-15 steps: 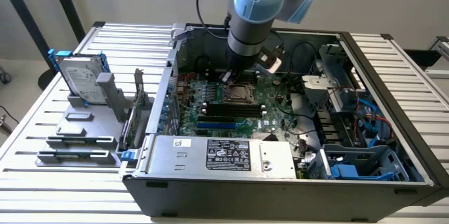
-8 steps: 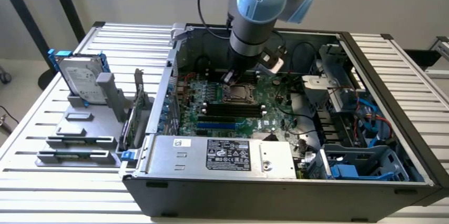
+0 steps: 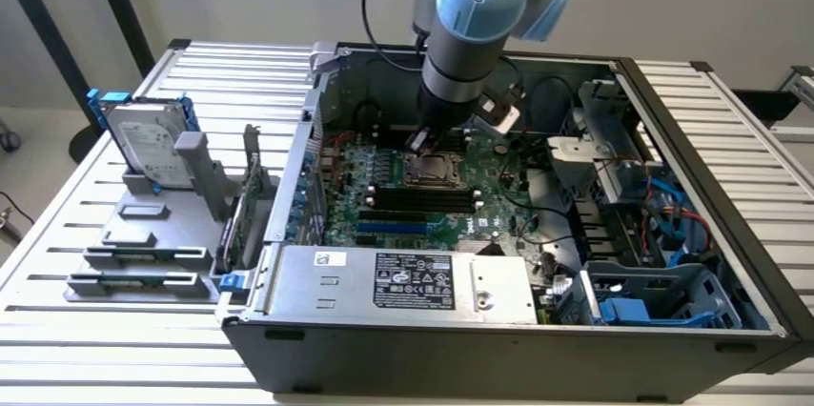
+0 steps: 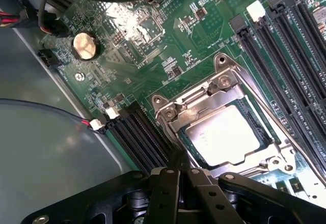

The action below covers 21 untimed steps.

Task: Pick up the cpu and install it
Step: 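Install the first cpu locking lever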

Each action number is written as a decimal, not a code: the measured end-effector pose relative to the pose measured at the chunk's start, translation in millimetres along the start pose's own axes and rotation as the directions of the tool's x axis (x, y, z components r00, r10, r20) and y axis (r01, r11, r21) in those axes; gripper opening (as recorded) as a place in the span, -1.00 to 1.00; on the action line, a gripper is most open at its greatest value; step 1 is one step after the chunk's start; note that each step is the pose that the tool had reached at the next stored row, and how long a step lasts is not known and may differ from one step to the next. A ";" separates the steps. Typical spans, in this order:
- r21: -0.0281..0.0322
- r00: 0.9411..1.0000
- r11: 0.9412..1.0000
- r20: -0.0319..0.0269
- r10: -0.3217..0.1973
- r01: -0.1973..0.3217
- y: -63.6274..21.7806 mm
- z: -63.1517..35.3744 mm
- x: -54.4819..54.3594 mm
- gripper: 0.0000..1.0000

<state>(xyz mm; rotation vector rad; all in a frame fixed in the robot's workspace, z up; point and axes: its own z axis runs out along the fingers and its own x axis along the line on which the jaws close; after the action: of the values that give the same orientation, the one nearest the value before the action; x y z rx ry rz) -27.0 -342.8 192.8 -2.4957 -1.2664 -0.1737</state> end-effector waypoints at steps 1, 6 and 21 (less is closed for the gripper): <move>0.000 1.000 1.000 0.000 0.000 0.000 1.2 0.1 0.7 -0.79; 0.001 1.000 1.000 0.000 -0.002 0.002 7.1 0.9 4.3 -0.79; 0.003 1.000 1.000 -0.001 -0.003 0.003 10.3 -12.9 8.3 -0.79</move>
<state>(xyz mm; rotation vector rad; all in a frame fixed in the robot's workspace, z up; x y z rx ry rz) -13.2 -346.6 204.6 -2.4909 -1.2698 -0.1735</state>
